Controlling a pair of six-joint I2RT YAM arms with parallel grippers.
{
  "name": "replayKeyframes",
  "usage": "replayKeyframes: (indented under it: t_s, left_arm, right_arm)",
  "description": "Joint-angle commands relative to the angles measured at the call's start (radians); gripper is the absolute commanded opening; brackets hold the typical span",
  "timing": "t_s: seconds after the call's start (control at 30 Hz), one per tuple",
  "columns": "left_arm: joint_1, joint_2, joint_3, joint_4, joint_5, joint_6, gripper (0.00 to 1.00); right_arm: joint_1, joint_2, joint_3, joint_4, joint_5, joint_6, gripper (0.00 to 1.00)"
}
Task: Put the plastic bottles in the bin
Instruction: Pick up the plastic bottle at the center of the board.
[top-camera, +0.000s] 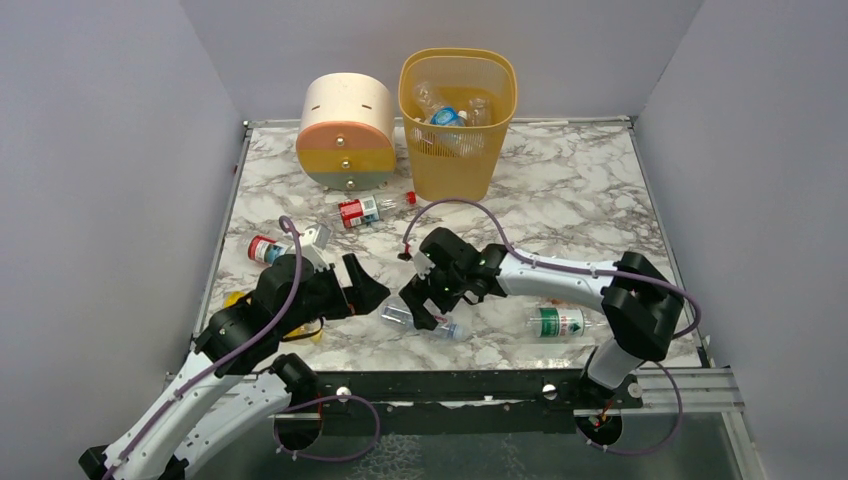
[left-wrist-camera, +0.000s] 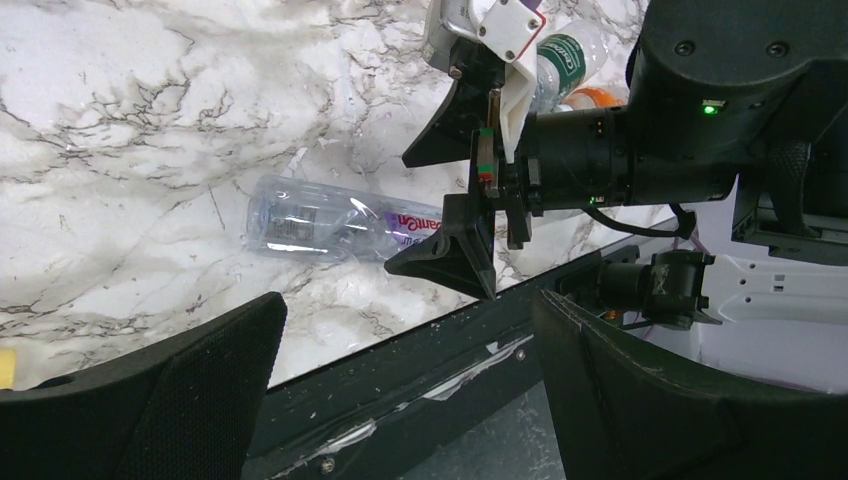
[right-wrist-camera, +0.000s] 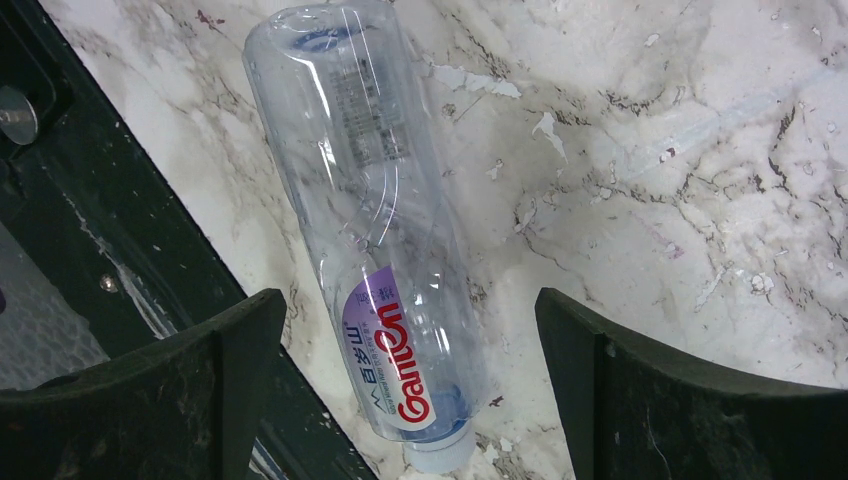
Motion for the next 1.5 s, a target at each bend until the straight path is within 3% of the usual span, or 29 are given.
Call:
replayKeyframes:
  t_s: [0.0, 1.47]
  left_arm:
    - [0.001, -0.02, -0.025, 0.014, 0.025, -0.034, 0.99]
    - [0.001, 0.007, -0.01, 0.034, 0.034, -0.021, 0.99]
  right_arm:
    - [0.021, 0.021, 0.035, 0.003, 0.067, -0.022, 0.98]
    - [0.04, 0.041, 0.063, -0.039, 0.166, -0.04, 0.98]
